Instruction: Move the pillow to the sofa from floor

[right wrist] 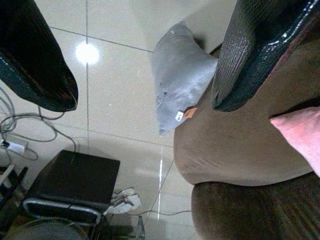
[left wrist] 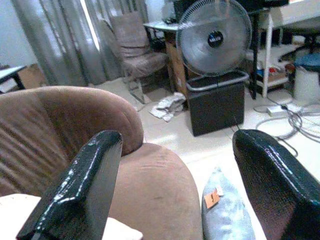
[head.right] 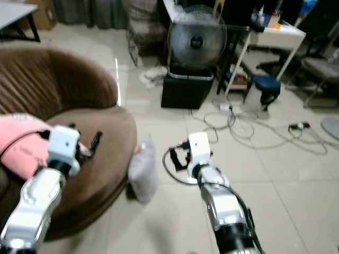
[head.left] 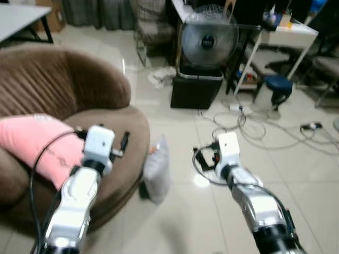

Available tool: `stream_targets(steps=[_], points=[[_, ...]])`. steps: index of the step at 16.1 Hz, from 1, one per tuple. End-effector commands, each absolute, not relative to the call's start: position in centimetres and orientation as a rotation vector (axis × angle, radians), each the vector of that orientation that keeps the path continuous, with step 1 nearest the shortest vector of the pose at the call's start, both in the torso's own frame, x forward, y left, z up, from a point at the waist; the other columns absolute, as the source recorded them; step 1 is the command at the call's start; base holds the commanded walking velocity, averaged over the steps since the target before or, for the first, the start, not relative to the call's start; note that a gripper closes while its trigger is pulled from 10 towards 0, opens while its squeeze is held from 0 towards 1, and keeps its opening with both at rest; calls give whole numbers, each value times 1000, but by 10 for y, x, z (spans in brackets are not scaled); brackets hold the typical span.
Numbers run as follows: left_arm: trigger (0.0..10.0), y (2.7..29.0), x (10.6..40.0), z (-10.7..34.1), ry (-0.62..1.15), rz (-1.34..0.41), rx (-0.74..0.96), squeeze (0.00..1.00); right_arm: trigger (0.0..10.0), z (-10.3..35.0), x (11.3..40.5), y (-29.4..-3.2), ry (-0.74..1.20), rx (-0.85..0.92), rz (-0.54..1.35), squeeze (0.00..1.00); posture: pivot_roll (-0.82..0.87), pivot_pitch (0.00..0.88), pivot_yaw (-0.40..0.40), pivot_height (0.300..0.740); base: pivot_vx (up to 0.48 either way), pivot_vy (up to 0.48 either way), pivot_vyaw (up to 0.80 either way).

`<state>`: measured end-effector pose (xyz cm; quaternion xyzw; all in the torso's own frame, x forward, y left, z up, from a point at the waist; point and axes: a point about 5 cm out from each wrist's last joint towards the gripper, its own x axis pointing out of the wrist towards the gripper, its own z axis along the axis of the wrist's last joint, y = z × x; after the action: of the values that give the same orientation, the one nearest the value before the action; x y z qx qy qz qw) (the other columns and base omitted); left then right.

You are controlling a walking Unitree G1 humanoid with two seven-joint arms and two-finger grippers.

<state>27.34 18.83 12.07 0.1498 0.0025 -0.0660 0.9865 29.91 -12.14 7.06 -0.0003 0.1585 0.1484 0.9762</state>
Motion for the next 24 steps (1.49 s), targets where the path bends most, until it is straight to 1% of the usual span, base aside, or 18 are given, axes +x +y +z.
stream_targets(steps=[1, 3, 5, 6, 8, 9, 13, 15, 17, 20, 22, 24], points=[[10000, 180, 276, 122, 6, -170, 305, 0, 10000, 69, 298, -134, 323, 16, 238, 0, 159, 0, -35, 740, 0, -409, 0], [10000, 179, 282, 126, -2, -186, 318, 0, 10000, 66, 296, -136, 329, 35, 201, 0, 151, 0, -18, 740, 0, -405, 0], [10000, 180, 284, 126, 11, -200, 265, 0, 10000, 66, 297, -136, 321, 38, 179, 0, 126, 0, 14, 740, 0, 0, 0], [10000, 179, 284, 125, 17, -252, 263, 0, 10000, 66, 296, -137, 315, 48, 153, 0, 112, 0, 35, 740, 0, 480, 0], [10000, 181, 286, 124, 31, -264, 298, 0, 10000, 62, 291, -142, 325, 53, 122, 0, 106, 0, 43, 740, 0, 480, 0], [10000, 182, 287, 124, 32, -258, 301, 0, 10000, 61, 290, -143, 327, 52, 119, 0, 106, 0, 43, 740, 0, 480, 0], [10000, 187, 285, 122, 20, -202, 275, 0, 10000, 67, 296, -142, 299, 3, 148, 0, 115, 0, 25, 740, 0, 0, 0], [10000, 188, 281, 116, 22, -174, 271, 0, 10000, 71, 301, -139, 291, -14, 200, 0, 125, 0, 0, 740, 0, 0, 0], [10000, 188, 280, 115, 13, -157, 239, 0, 10000, 75, 304, -136, 285, -20, 232, 0, 125, 0, -5, 740, 0, 0, 0], [10000, 188, 282, 116, 10, -148, 241, 0, 10000, 77, 307, -134, 281, -34, 254, 0, 124, 0, -13, 740, 0, 0, 0], [10000, 184, 286, 124, -25, -160, 262, 0, 10000, 73, 304, -131, 290, -54, 305, 0, 133, 0, -16, 740, 0, 0, 0], [10000, 183, 286, 126, -35, -169, 272, 0, 10000, 72, 305, -132, 290, -58, 302, 0, 141, 0, -20, 740, 127, 0, 0]])
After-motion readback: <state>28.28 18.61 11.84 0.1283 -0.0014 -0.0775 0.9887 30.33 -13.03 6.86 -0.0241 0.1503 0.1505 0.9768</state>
